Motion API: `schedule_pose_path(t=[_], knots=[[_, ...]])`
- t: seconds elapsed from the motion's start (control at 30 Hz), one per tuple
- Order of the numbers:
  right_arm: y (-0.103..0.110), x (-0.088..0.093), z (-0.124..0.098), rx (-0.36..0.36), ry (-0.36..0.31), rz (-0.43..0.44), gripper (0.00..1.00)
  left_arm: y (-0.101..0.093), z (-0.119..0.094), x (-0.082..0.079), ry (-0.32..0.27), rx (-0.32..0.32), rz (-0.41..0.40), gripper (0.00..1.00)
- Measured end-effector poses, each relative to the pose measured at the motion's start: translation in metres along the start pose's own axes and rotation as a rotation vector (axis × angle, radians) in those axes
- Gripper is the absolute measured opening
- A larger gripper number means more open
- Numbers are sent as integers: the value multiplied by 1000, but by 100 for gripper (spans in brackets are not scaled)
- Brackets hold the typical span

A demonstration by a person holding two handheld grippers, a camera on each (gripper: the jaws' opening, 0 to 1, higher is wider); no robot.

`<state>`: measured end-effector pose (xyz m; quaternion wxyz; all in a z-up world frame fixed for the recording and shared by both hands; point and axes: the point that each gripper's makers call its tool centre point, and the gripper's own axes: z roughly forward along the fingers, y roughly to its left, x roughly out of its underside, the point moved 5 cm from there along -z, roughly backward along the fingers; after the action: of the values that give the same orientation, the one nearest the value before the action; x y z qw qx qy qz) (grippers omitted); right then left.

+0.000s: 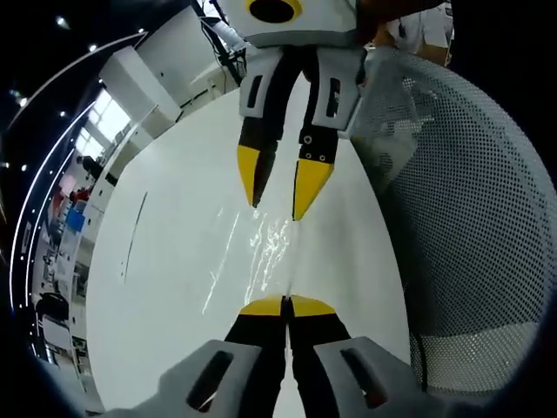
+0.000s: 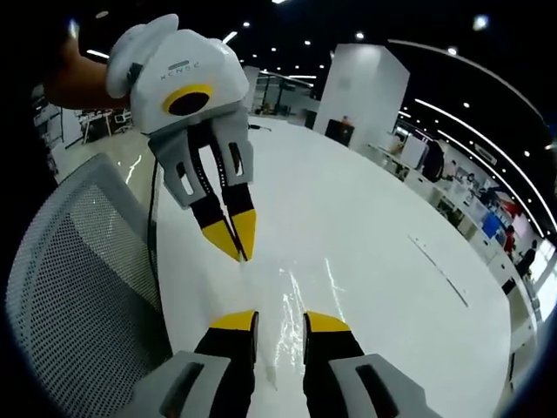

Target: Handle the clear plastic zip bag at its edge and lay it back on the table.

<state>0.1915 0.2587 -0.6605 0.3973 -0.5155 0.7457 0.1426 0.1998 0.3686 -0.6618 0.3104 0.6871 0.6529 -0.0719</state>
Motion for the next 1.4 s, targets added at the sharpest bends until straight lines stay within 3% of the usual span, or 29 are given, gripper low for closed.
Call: schedule_pose_path(t=[0.2,0.4,0.57,0.77,1.1,1.4], knots=[[4,3,3,-27,11,9,14,1,0,-3,-4,-9,21,0],[11,3,6,-66,16,35,0,-1,0,-9,-31,-10,54,0],[12,3,7,-70,17,33,0,-2,-1,-8,-60,7,8,0],[12,4,8,-70,17,34,0,0,-3,-8,-79,-20,34,2],[11,4,9,-74,27,38,0,-6,-14,-22,-182,-23,53,7],[10,3,8,-79,29,38,0,-13,-12,-28,-200,-9,76,6]])
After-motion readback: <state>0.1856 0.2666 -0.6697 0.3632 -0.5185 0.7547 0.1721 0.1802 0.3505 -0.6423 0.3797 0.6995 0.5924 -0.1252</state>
